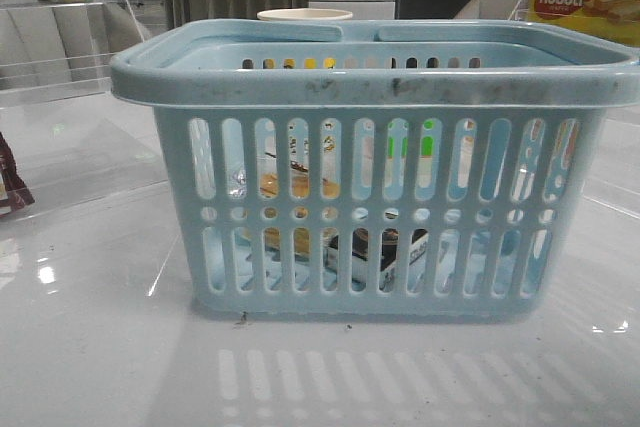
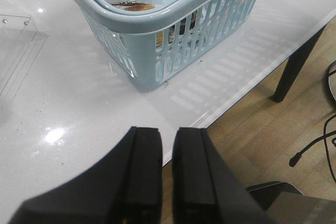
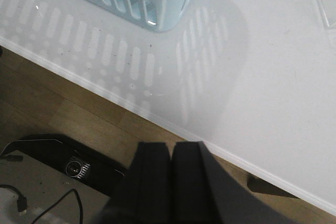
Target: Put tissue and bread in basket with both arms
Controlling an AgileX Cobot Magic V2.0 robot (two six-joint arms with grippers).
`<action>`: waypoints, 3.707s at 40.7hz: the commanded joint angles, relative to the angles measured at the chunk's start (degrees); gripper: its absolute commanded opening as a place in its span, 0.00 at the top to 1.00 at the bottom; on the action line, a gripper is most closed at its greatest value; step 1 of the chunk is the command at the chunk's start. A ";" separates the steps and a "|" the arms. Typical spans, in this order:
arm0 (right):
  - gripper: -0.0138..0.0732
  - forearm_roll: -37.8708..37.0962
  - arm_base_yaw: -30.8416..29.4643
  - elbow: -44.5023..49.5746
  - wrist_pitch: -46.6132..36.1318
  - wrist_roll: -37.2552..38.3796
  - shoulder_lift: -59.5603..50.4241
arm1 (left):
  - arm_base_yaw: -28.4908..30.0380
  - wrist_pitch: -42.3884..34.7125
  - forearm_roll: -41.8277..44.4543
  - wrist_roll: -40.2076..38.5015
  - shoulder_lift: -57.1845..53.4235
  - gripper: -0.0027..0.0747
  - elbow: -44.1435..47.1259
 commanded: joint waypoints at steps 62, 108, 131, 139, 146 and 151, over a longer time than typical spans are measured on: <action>0.77 -0.59 -0.17 -1.44 -2.95 0.07 0.06 | 34.12 -44.53 4.99 -0.46 -26.01 0.85 33.32; 0.77 -0.59 -0.17 -1.44 -2.88 0.07 0.06 | 38.81 -57.43 -0.16 0.08 -30.19 0.85 41.80; 0.77 -0.59 -0.17 -1.44 -2.88 0.07 0.06 | 38.81 -58.33 -2.86 1.88 -30.19 0.85 41.80; 0.77 -0.59 -0.17 -1.44 -2.88 0.07 0.06 | 38.81 -58.33 -2.86 1.88 -30.19 0.85 41.80; 0.77 -0.59 -0.17 -1.44 -2.88 0.07 0.06 | 38.81 -58.33 -2.86 1.88 -30.19 0.85 41.80; 0.77 -0.59 -0.17 -1.44 -2.88 0.07 0.06 | 38.81 -58.33 -2.86 1.88 -30.19 0.85 41.80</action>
